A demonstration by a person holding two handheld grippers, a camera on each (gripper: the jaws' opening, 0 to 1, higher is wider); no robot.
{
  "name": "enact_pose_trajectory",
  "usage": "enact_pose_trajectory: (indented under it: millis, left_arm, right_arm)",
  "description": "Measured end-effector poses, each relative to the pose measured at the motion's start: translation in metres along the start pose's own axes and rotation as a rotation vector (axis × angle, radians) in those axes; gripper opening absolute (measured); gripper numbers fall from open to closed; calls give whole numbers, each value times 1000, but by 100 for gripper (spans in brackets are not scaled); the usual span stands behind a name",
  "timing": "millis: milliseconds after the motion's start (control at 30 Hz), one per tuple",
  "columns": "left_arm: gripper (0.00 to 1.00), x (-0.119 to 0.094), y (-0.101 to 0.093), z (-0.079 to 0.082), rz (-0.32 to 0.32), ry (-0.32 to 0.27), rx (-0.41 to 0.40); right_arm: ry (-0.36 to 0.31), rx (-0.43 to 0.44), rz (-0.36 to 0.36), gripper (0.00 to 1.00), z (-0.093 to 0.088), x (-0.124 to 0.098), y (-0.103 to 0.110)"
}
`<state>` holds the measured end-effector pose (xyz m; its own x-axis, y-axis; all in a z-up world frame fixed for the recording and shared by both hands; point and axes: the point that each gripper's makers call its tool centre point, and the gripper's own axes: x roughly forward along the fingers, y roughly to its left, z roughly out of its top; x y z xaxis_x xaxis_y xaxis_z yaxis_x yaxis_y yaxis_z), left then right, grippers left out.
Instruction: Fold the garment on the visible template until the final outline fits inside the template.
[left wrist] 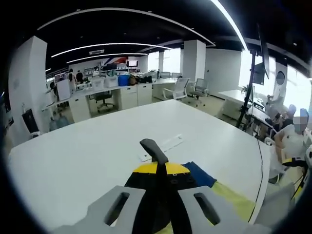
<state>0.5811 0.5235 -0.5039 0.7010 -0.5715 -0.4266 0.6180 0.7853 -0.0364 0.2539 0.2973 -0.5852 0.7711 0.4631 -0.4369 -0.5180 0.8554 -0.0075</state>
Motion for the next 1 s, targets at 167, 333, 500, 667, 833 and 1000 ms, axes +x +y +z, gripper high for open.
enact_pose_trajectory:
  millis: [167,333,500,667,833,1000]
  left_arm:
    - [0,9,-7,-3,-19,20,4]
    - [0,18,-10,-9,-32,38,4]
    - [0,27,-15,-17,-46,59,4]
    - [0,30,-30,-26,-59,76,3]
    - [0,41,-38,-39,-63,96,-8]
    - [0,48,-44,-47,-67,109,-13]
  right_arm:
    - [2,7,-4,100,-1,-1,-1]
    - [4,18,-7,100,-3,-1,-2]
    - [14,24,-1,100,-7,2,-1]
    - [21,28,-2,100,-8,3,-2]
    - [27,37,-14,100,-10,2,-6]
    - [34,47,-22,100,-13,1,-8]
